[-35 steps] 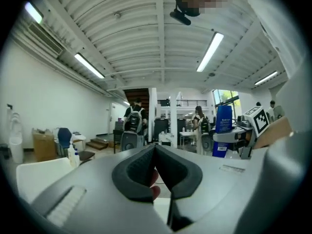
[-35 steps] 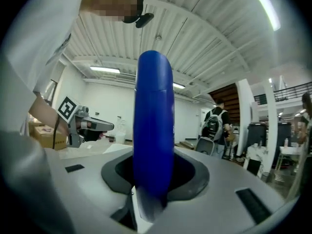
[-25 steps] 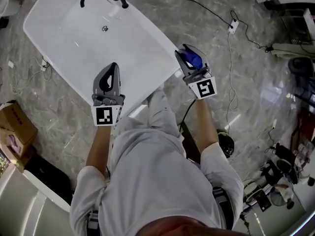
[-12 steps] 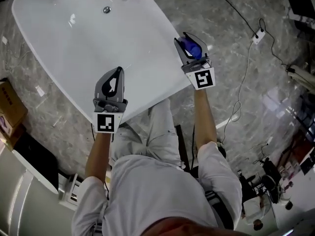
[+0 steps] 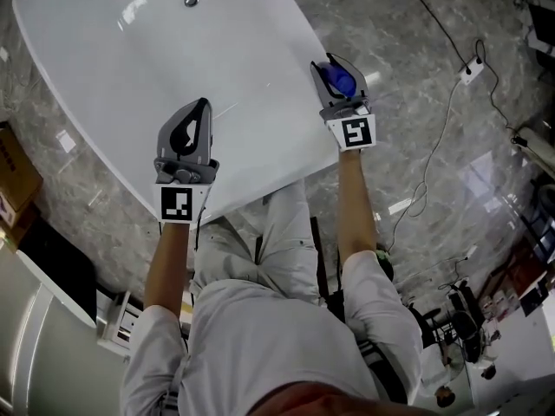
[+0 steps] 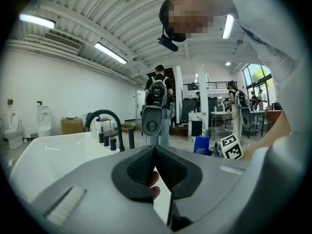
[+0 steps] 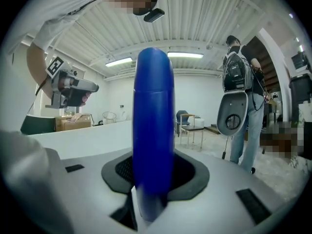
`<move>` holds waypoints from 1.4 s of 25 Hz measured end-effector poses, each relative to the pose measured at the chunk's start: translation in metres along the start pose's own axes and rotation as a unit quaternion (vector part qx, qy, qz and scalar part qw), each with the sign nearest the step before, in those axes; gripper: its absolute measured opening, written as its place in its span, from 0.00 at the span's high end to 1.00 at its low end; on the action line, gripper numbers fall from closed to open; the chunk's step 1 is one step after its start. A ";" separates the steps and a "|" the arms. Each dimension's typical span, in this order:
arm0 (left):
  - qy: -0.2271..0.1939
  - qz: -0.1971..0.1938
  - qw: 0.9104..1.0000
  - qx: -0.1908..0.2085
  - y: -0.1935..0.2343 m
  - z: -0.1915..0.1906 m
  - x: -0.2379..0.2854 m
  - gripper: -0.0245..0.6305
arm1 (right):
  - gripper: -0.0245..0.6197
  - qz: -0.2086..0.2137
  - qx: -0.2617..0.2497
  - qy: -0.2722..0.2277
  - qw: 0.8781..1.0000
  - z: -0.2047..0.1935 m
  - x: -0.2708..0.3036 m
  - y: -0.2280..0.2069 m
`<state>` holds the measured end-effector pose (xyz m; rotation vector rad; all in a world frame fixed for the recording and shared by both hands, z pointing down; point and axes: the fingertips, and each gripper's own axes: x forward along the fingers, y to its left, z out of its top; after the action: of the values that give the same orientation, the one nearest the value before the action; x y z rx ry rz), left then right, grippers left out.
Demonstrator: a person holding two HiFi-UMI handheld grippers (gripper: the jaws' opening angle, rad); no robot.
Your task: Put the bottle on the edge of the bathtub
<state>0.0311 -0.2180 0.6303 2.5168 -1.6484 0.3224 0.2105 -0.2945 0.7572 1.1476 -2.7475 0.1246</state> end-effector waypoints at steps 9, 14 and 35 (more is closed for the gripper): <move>0.012 -0.020 1.000 -0.007 -0.014 -0.011 -0.004 0.97 | 0.74 -0.015 0.017 -0.022 0.999 -0.004 -0.001 -0.002; 0.009 -0.022 1.000 -0.012 -0.021 -0.009 -0.007 0.97 | 0.62 0.002 0.024 -0.014 1.000 -0.009 0.002 0.005; -0.026 -0.068 0.997 0.017 -0.022 0.078 -0.038 0.97 | 0.45 -0.044 0.002 -0.029 0.999 0.132 -0.044 0.018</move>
<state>0.0452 -0.1922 0.5457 2.6676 -1.4899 0.2742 0.2128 -0.2688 0.6191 1.2912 -2.7424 0.0865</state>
